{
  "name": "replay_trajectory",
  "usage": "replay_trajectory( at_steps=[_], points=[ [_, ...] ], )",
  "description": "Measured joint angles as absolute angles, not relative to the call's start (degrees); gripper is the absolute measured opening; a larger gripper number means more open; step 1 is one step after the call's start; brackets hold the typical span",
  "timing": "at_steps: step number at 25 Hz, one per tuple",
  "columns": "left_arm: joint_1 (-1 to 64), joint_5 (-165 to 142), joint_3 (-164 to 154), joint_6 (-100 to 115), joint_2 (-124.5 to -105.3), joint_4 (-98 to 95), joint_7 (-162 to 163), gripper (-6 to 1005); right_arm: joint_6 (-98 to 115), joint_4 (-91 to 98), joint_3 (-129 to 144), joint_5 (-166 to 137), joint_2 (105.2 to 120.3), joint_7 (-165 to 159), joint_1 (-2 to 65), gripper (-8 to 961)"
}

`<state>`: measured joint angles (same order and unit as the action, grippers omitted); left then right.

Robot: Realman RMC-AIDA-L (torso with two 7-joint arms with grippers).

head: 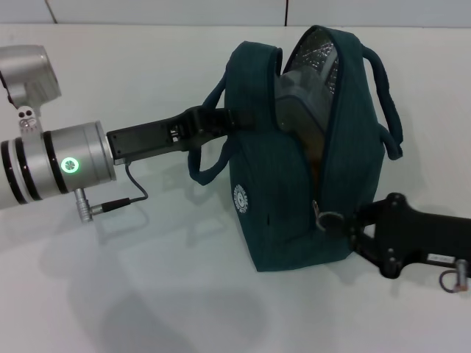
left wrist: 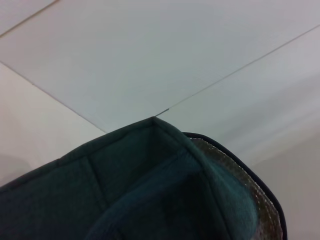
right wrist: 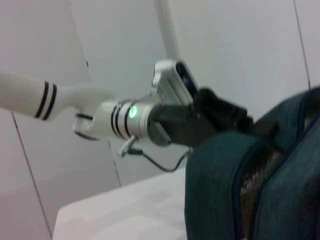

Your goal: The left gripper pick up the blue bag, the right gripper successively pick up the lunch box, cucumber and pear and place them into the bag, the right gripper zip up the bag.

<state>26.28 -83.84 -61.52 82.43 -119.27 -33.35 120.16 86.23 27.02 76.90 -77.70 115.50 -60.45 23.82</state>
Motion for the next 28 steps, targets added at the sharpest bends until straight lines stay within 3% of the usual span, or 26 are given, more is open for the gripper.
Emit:
replay_trajectory(
  at_steps=[8,17,28],
  points=[
    [26.09,-83.81,-60.39,82.80,-119.30,-33.23,117.79,108,92.27,27.25,71.53,-77.62,115.24,-57.55,22.16,6],
    [24.59,-81.59,-60.26,83.50,-119.57,-33.22,109.95,108,92.78,27.35,71.53,-74.13,115.44,-55.67,24.86,6],
    [21.71,-78.82,-53.15,84.48,-119.53,-31.46,98.17,544,90.76,27.35,71.83,-72.86,116.06,-54.61,31.12,6]
  ],
)
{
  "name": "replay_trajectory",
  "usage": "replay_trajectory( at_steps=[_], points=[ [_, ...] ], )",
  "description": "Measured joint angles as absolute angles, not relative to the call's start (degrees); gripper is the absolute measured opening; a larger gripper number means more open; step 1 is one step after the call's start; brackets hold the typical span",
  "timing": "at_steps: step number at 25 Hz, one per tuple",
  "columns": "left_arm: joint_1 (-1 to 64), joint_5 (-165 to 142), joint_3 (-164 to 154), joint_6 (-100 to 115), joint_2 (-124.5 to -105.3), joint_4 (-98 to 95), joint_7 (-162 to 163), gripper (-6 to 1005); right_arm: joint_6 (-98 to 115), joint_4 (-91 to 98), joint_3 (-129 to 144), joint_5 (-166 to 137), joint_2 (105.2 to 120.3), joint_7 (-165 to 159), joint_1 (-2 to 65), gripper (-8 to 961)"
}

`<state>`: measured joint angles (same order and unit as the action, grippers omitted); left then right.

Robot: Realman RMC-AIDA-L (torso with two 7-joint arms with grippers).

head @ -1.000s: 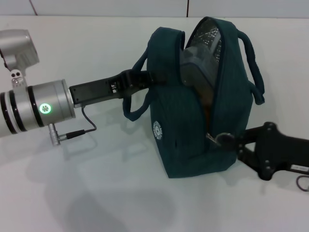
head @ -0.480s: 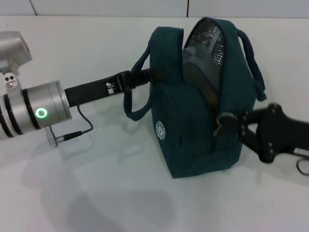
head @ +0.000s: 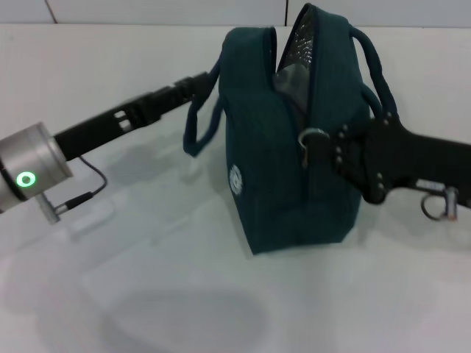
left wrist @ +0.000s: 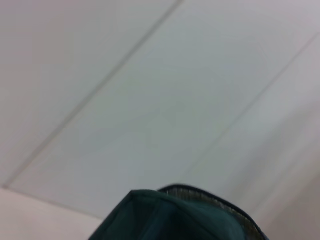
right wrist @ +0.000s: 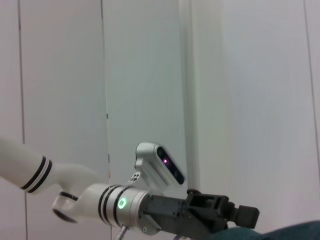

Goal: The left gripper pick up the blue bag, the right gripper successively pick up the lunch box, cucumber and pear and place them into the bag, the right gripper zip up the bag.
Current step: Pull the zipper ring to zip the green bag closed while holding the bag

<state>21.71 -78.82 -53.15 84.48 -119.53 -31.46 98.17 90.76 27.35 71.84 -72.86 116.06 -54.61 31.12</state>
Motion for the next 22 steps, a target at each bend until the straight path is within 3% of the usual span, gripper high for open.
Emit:
replay_trajectory(
  at_steps=[5,22],
  points=[
    [19.92,-77.13,-50.12,85.08,-119.45,-30.71,93.85,760,90.41,27.08,72.60,-71.04,116.19,-54.60,33.38,6],
    [18.40,-74.85,-48.25,86.32,-119.51,-29.44,88.95,757,86.84,31.78,76.32,-64.69,116.10,-53.90,32.83,6]
  ],
)
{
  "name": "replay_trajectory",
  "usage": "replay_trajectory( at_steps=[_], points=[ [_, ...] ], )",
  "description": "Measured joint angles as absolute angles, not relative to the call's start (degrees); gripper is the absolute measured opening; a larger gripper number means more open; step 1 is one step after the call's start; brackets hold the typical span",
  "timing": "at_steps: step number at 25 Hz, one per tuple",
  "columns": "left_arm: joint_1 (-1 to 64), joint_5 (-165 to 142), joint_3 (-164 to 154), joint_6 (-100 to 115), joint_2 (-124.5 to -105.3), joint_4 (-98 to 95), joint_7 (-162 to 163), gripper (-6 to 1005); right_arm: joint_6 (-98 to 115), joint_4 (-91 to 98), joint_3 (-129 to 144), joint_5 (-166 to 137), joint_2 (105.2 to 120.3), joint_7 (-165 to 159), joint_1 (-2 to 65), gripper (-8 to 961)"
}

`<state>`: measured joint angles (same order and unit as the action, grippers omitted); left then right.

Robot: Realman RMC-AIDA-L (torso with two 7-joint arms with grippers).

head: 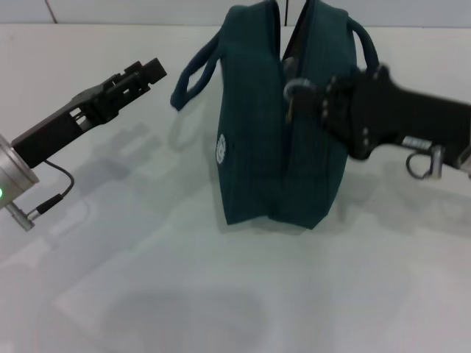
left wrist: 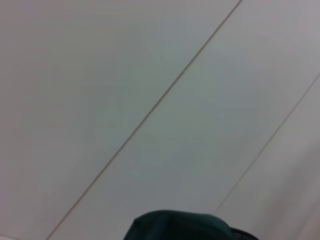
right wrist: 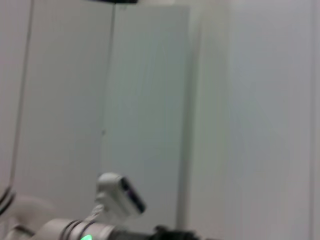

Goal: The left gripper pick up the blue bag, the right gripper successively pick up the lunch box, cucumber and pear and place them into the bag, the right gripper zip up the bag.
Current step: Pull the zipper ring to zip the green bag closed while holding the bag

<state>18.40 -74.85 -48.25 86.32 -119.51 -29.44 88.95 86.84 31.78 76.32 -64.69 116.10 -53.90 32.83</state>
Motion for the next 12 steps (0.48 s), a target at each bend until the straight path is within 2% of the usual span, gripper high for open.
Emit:
replay_trajectory(
  at_steps=[12],
  points=[
    [17.54,-74.18,-48.22,88.07,-119.53,-29.41,87.21,757,79.05,34.39,79.96,-59.70,115.74,-52.97,33.62,7]
  ],
)
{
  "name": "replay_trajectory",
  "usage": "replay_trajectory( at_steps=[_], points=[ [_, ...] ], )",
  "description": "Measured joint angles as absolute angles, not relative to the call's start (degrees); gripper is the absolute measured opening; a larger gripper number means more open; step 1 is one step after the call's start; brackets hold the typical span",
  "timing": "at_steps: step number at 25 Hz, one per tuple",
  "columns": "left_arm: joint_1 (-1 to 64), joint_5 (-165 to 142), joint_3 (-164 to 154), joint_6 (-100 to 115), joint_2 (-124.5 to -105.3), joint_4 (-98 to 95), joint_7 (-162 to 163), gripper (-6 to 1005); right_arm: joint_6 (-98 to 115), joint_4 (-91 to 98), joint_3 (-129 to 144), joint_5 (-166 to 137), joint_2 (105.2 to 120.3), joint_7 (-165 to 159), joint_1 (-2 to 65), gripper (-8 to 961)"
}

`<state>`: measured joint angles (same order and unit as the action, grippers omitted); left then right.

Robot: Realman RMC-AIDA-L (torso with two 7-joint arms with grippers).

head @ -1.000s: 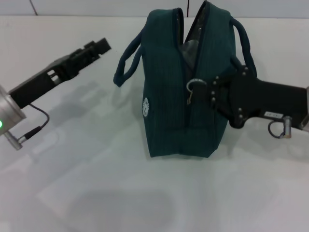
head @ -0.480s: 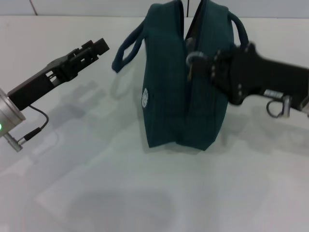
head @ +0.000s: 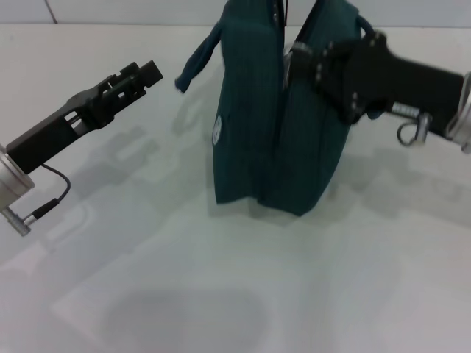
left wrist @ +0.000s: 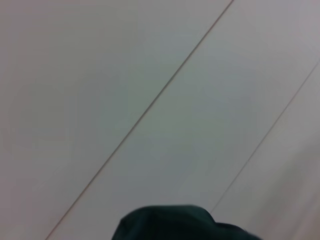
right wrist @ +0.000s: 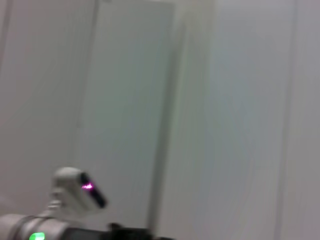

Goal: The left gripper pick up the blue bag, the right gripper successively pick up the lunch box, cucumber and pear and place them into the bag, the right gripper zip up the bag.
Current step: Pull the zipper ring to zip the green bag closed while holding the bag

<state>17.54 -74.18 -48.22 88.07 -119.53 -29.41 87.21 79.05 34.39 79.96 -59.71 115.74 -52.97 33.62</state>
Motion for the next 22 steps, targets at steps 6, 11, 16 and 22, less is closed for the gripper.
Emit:
replay_trajectory(
  at_steps=[6,11,16,22],
  points=[
    [17.33,-74.20,-48.25,88.07,-119.53,-29.29,86.10,758,77.85,34.04,82.06,-58.63,115.93,-53.06,34.40,7],
    [16.83,-74.20,-48.25,88.07,-119.53,-29.27,84.65,758,77.93,36.71,82.86,-57.70,115.81,-53.48,34.80,7],
    [16.80,-74.19,-48.37,88.43,-119.53,-29.27,84.39,758,77.95,39.12,83.17,-57.23,115.59,-54.66,35.09,7],
    [16.51,-74.40,-48.46,89.57,-119.50,-29.26,84.38,758,79.82,38.63,86.13,-57.26,115.76,-55.47,34.51,7]
  ],
)
